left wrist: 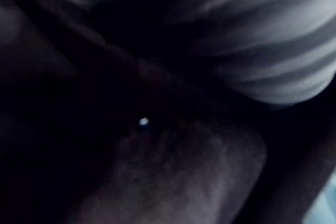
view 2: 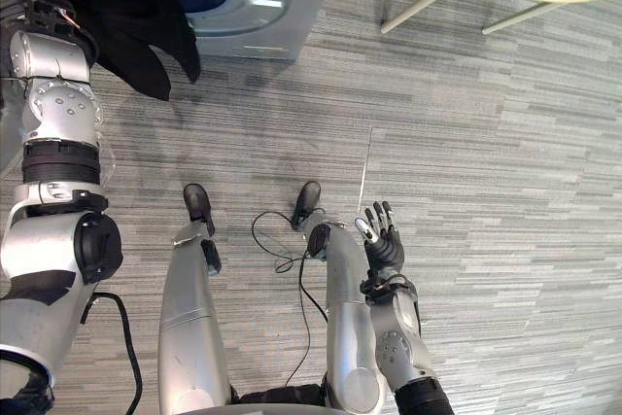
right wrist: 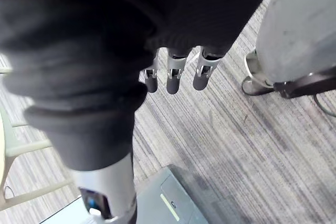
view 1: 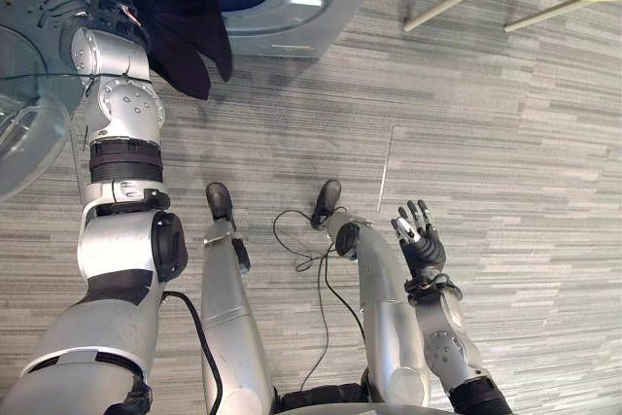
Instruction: Pick up the laundry basket with both hands and put the clothes into the washing machine.
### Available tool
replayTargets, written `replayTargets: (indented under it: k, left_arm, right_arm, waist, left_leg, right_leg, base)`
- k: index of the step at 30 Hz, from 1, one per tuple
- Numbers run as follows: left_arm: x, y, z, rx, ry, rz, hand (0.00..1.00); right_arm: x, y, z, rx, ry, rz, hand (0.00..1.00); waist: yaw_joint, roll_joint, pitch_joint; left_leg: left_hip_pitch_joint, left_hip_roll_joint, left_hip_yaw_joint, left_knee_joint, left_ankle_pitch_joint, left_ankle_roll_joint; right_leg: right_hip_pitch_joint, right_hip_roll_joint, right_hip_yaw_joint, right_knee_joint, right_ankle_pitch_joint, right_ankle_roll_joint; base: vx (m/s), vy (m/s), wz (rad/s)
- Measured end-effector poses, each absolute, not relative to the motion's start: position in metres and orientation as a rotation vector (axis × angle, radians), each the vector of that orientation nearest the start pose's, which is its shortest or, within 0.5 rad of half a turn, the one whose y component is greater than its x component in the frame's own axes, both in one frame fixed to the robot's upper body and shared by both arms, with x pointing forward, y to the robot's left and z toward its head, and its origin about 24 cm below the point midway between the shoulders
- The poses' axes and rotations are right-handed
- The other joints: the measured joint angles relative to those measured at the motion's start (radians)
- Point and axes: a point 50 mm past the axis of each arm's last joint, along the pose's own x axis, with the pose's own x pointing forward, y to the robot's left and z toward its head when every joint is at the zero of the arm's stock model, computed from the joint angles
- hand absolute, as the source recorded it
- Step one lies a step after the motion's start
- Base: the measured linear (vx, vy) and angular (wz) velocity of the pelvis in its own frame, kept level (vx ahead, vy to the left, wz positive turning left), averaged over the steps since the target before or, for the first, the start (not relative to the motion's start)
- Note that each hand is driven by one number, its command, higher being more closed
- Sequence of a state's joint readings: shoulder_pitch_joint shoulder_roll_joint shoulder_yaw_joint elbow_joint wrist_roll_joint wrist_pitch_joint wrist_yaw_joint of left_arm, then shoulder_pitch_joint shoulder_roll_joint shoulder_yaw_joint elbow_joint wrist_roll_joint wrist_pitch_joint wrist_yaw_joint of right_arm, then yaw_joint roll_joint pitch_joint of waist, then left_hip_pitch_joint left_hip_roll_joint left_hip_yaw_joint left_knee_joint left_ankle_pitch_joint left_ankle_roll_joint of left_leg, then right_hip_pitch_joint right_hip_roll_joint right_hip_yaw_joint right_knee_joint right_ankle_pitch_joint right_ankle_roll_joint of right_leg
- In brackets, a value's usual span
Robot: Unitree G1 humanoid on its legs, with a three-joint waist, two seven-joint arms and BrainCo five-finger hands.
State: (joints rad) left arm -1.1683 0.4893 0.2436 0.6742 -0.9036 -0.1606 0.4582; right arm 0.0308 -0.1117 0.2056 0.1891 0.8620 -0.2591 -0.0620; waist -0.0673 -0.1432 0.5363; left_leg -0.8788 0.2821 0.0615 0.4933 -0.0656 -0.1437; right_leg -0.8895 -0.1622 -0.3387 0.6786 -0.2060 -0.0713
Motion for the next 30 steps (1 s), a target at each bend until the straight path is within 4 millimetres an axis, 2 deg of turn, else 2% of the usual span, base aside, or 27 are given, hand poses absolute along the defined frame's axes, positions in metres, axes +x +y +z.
replayTargets:
  k: [2, 5, 9, 12, 14, 17, 19, 20, 21, 26, 30]
  left_arm:
    - [0.377, 0.268, 0.31, -0.825, -0.58, 0.446, 1.0]
    - [0.382, 0.258, 0.302, -0.823, -0.54, 0.426, 1.0]
    - [0.386, 0.248, 0.295, -0.842, -0.506, 0.401, 1.0]
    - [0.382, 0.252, 0.308, -0.841, -0.561, 0.399, 1.0]
    - [0.38, 0.251, 0.321, -0.849, -0.604, 0.381, 1.0]
    - [0.379, 0.249, 0.326, -0.834, -0.615, 0.368, 1.0]
    - [0.378, 0.245, 0.334, -0.83, -0.63, 0.351, 1.0]
    - [0.377, 0.239, 0.345, -0.825, -0.652, 0.323, 1.0]
    - [0.377, 0.238, 0.348, -0.824, -0.657, 0.318, 1.0]
    - [0.365, 0.228, 0.39, -0.787, -0.752, 0.244, 1.0]
    - [0.364, 0.227, 0.393, -0.789, -0.76, 0.241, 1.0]
  right_arm:
    - [0.239, -0.149, 0.003, 0.71, 0.068, -0.085, 0.0]
    - [0.237, -0.15, -0.006, 0.703, 0.097, -0.119, 0.0]
    - [0.24, -0.137, 0.001, 0.736, 0.078, -0.096, 0.0]
    - [0.244, -0.134, 0.007, 0.734, 0.055, -0.08, 0.0]
    - [0.246, -0.131, 0.01, 0.736, 0.051, -0.065, 0.0]
    - [0.247, -0.122, 0.011, 0.748, 0.057, -0.034, 0.0]
    - [0.247, -0.117, 0.012, 0.758, 0.057, -0.022, 0.0]
    - [0.248, -0.117, 0.013, 0.759, 0.055, -0.021, 0.0]
    - [0.248, -0.117, 0.013, 0.76, 0.055, -0.021, 0.0]
    - [0.248, -0.117, 0.014, 0.753, 0.049, -0.019, 0.0]
    - [0.248, -0.119, 0.016, 0.748, 0.04, -0.023, 0.0]
  waist:
    - [0.001, -0.001, -0.001]
    - [-0.018, -0.002, -0.001]
    - [-0.015, -0.003, -0.002]
    - [-0.019, -0.002, -0.002]
    - [-0.02, -0.002, -0.001]
    - [-0.025, -0.002, -0.001]
    - [-0.015, -0.002, -0.001]
    - [-0.016, -0.002, -0.001]
    - [-0.017, -0.002, -0.001]
    - [-0.029, -0.002, -0.001]
    - [-0.031, -0.002, -0.001]
  left_leg:
    - [-0.001, 0.016, 0.029, -0.001, 0.003, -0.004]
    - [0.012, -0.012, 0.052, 0.02, 0.021, 0.012]
    - [-0.016, 0.002, 0.105, 0.131, -0.018, 0.062]
    - [-0.072, 0.02, 0.11, 0.19, -0.064, 0.075]
    - [-0.124, 0.029, 0.107, 0.21, -0.069, 0.08]
    - [-0.162, 0.037, 0.097, 0.208, -0.071, 0.082]
    - [-0.168, 0.045, 0.098, 0.182, -0.061, 0.08]
    - [-0.172, 0.045, 0.106, 0.164, -0.048, 0.09]
    - [-0.173, 0.045, 0.107, 0.161, -0.047, 0.092]
    - [-0.166, 0.045, 0.113, 0.141, -0.037, 0.101]
    - [-0.142, 0.049, 0.133, 0.108, -0.037, 0.101]
  right_leg:
    - [0.02, -0.008, 0.0, 0.002, -0.003, 0.002]
    - [0.018, -0.033, 0.044, 0.016, 0.012, 0.027]
    - [0.015, -0.028, 0.11, 0.03, 0.028, 0.054]
    - [-0.025, -0.013, 0.116, 0.03, 0.034, 0.076]
    - [-0.064, -0.01, 0.119, 0.018, 0.037, 0.105]
    - [-0.083, 0.003, 0.114, -0.022, 0.058, 0.125]
    - [-0.071, 0.022, 0.106, -0.094, 0.102, 0.125]
    - [-0.063, 0.025, 0.098, -0.142, 0.133, 0.125]
    - [-0.06, 0.026, 0.097, -0.15, 0.136, 0.126]
    - [-0.019, 0.041, 0.091, -0.249, 0.186, 0.133]
    - [-0.001, 0.053, 0.1, -0.304, 0.214, 0.133]
  base:
    - [0.08, 0.059, 0.01]
    - [0.07, 0.141, 0.13]
    - [0.0, 0.09, -0.15]
    - [-0.07, 0.037, -0.28]
    - [-0.11, 0.004, -0.15]
    - [-0.08, 0.005, -0.13]
    - [-0.01, 0.054, -0.23]
    - [0.03, 0.091, -0.14]
    - [0.06, 0.105, -0.04]
    - [0.08, 0.077, -0.07]
    - [0.06, 0.033, -0.16]
